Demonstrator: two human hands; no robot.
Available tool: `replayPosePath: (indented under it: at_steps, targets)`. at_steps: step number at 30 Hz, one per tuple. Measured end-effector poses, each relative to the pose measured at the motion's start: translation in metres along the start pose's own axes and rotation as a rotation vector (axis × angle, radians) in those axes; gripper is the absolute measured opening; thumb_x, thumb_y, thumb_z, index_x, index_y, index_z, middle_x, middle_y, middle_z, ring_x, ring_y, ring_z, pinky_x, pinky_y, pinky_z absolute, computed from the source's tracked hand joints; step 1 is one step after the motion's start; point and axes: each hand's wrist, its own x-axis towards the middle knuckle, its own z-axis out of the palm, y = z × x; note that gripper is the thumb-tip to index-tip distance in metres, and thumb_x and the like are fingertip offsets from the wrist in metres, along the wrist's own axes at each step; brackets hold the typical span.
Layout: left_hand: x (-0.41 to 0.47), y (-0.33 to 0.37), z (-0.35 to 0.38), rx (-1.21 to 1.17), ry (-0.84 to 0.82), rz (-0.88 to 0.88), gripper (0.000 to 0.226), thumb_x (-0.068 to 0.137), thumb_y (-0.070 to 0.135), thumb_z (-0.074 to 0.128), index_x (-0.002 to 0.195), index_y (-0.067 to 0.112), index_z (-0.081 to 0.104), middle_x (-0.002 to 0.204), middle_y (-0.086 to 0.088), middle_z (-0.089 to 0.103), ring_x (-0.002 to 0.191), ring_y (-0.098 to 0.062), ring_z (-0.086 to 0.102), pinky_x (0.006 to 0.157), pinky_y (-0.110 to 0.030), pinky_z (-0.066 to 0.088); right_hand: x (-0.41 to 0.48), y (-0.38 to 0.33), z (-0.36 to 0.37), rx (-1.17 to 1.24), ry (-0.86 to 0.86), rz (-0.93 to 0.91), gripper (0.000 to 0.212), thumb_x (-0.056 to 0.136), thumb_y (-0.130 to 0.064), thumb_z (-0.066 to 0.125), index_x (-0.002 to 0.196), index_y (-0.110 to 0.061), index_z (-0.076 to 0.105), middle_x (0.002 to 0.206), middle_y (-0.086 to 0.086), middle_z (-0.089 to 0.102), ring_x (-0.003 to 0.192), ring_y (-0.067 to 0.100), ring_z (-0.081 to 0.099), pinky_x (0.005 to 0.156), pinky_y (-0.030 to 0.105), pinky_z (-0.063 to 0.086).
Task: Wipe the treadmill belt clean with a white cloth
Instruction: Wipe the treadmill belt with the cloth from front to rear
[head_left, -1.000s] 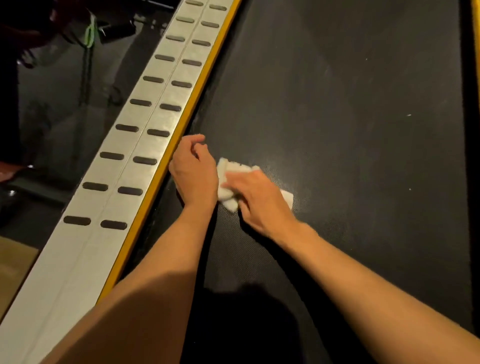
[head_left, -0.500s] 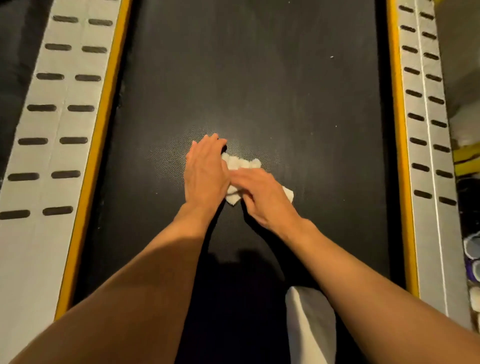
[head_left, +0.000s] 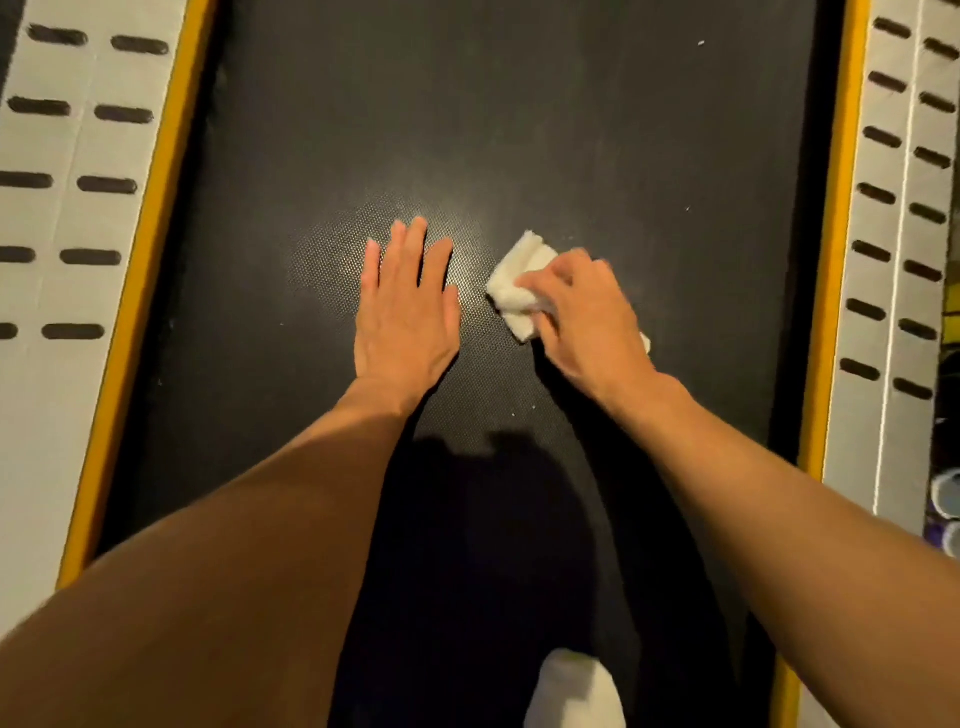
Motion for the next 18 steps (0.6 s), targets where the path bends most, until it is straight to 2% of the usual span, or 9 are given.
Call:
replayPosePath:
  at_steps: [2, 4, 7, 9, 11, 15, 18]
  targets:
    - [-0.004, 0.0, 0.0, 0.035, -0.011, 0.021, 0.048, 0.099, 0.029, 0.033, 0.144, 0.012, 0.036, 0.154, -0.015, 0.027, 0.145, -0.031, 0.018, 0.119, -0.048, 0.013, -0.021, -0.004, 0.001, 0.1, -0.045, -0.097, 0.028, 0.085, -0.013, 0.057, 0.111, -0.018, 0.068, 0.104, 0.007, 0.057, 0.09, 0.027, 0.05, 0.075, 0.034, 0.043]
    - [-0.005, 0.002, -0.002, 0.043, -0.01, 0.023, 0.048, 0.099, 0.029, 0.033, 0.144, 0.011, 0.036, 0.154, -0.015, 0.027, 0.145, -0.031, 0.018, 0.119, -0.048, 0.012, -0.014, 0.014, -0.011, 0.186, 0.103, -0.057, 0.032, 0.083, -0.01, 0.051, 0.109, -0.016, 0.069, 0.101, 0.008, 0.06, 0.09, 0.027, 0.054, 0.08, 0.036, 0.045]
    - [-0.006, 0.003, -0.003, 0.063, -0.01, 0.011, 0.047, 0.099, 0.027, 0.034, 0.143, 0.011, 0.035, 0.154, -0.016, 0.027, 0.145, -0.032, 0.018, 0.119, -0.048, 0.011, 0.02, 0.065, -0.032, 0.108, 0.337, 0.196, 0.036, 0.08, -0.007, 0.048, 0.108, -0.017, 0.068, 0.108, 0.011, 0.061, 0.098, 0.032, 0.056, 0.09, 0.039, 0.041]
    - [-0.006, 0.006, -0.004, 0.064, -0.014, 0.011, 0.047, 0.099, 0.026, 0.035, 0.142, 0.011, 0.036, 0.153, -0.016, 0.027, 0.145, -0.032, 0.018, 0.119, -0.048, 0.011, 0.041, 0.1, -0.036, 0.004, 0.303, 0.366, 0.038, 0.079, -0.015, 0.042, 0.105, -0.025, 0.067, 0.113, 0.008, 0.061, 0.103, 0.034, 0.055, 0.089, 0.037, 0.039]
    - [-0.006, 0.007, -0.005, 0.079, -0.02, 0.018, 0.047, 0.098, 0.026, 0.035, 0.143, 0.011, 0.036, 0.153, -0.016, 0.027, 0.145, -0.032, 0.018, 0.119, -0.048, 0.012, 0.046, 0.105, -0.029, -0.042, 0.235, 0.413, 0.04, 0.078, -0.022, 0.037, 0.105, -0.029, 0.066, 0.109, 0.005, 0.061, 0.101, 0.035, 0.054, 0.083, 0.037, 0.038]
    - [-0.005, 0.005, -0.006, 0.058, -0.024, 0.006, 0.048, 0.098, 0.027, 0.035, 0.143, 0.011, 0.035, 0.154, -0.015, 0.027, 0.145, -0.031, 0.018, 0.119, -0.048, 0.011, -0.006, 0.046, 0.001, 0.066, 0.226, 0.225, 0.029, 0.081, -0.011, 0.052, 0.097, -0.024, 0.071, 0.103, 0.006, 0.062, 0.088, 0.035, 0.054, 0.075, 0.042, 0.041]
    - [-0.006, 0.004, -0.006, 0.049, 0.006, 0.04, 0.049, 0.098, 0.029, 0.034, 0.143, 0.009, 0.038, 0.153, -0.017, 0.029, 0.144, -0.032, 0.021, 0.119, -0.049, 0.013, -0.071, -0.003, 0.025, 0.151, 0.232, 0.059, 0.027, 0.083, -0.007, 0.054, 0.101, -0.017, 0.072, 0.106, 0.003, 0.065, 0.091, 0.032, 0.054, 0.075, 0.044, 0.043]
